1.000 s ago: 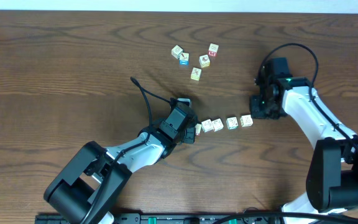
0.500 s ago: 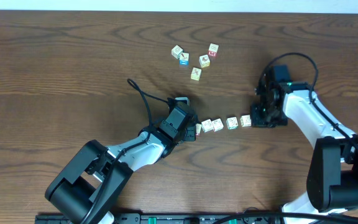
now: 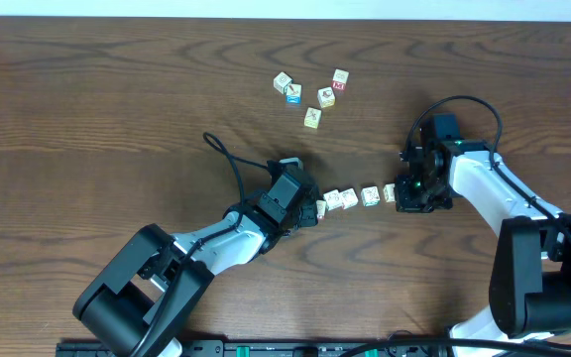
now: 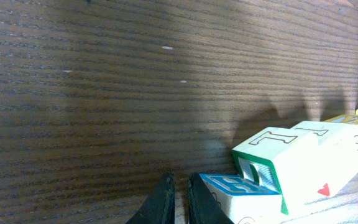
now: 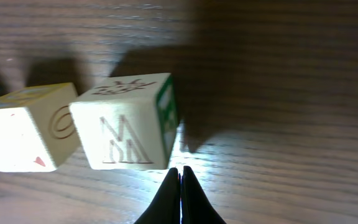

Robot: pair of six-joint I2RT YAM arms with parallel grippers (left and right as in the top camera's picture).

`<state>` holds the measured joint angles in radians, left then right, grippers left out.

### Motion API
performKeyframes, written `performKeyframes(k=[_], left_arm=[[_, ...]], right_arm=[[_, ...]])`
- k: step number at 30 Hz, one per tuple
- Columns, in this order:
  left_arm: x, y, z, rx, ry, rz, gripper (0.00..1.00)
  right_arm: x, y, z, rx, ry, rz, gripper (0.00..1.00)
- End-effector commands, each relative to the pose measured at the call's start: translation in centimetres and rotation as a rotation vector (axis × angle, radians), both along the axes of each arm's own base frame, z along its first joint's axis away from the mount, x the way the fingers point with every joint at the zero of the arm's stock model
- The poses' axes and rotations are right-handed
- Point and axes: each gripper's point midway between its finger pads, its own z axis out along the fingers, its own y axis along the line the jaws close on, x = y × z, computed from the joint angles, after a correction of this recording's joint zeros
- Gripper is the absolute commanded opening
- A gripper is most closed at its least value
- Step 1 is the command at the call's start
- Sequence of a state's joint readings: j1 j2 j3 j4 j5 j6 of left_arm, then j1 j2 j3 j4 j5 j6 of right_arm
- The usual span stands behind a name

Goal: Lift 5 blocks

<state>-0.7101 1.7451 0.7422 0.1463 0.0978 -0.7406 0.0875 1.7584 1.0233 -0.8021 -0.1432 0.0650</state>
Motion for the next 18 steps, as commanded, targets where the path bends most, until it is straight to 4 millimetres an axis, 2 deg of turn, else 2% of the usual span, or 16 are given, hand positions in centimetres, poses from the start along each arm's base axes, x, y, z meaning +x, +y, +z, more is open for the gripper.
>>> performKeyframes(k=[1, 7, 12, 18], left_arm=[[-1.1, 0.8, -2.2, 0.050, 0.060, 0.020, 0.11], [-0.6, 1.8, -2.4, 0.094, 0.038, 0.050, 0.11], [-0.3, 5.2, -3.2, 0.248, 0.019, 0.103, 0.11], [-0.7, 9.1, -4.2, 0.349, 0.088, 0.156, 0.11]], right_arm=[[-0.1, 0.6, 0.2, 0.039, -0.005, 0.037, 0.01], [-0.2, 0.7, 0.2, 0.040, -0.002, 0.037, 0.01], [-0.5, 0.6, 0.2, 0.039, 0.009, 0.037, 0.01], [-0.5, 0.6, 0.1, 0.036, 0.010, 0.037, 0.01]])
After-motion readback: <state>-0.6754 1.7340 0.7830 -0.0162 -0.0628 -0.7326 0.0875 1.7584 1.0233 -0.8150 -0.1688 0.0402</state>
